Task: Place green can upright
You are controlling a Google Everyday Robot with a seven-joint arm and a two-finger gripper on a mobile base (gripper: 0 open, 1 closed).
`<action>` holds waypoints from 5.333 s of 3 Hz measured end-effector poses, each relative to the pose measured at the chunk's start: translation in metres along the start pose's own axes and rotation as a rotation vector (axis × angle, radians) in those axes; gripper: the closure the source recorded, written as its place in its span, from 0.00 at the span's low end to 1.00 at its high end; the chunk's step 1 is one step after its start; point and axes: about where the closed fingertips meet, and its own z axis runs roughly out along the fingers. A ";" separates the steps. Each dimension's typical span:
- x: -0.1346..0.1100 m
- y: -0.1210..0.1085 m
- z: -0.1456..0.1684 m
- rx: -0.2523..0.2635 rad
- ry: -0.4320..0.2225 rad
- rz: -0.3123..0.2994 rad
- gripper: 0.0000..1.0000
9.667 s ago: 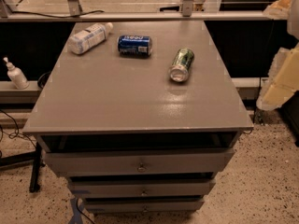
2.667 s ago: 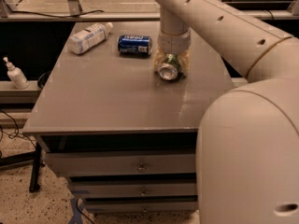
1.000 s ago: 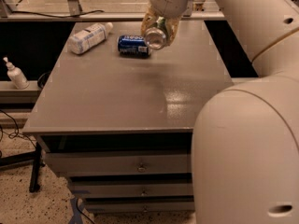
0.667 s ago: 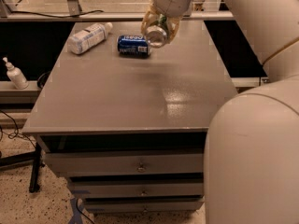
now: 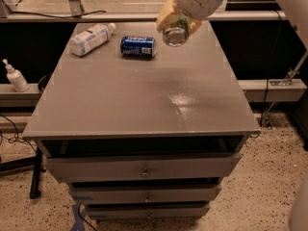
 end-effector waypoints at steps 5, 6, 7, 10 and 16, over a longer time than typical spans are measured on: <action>-0.027 0.043 -0.045 0.201 0.222 -0.468 1.00; -0.045 0.069 -0.052 0.278 0.247 -0.545 1.00; -0.047 0.072 -0.051 0.273 0.259 -0.629 1.00; -0.074 0.065 -0.020 0.551 0.422 -0.769 1.00; -0.144 0.091 -0.004 0.768 0.723 -0.957 0.83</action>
Offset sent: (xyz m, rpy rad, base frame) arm -0.0023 -0.0201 0.0036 0.0648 -0.0779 0.0929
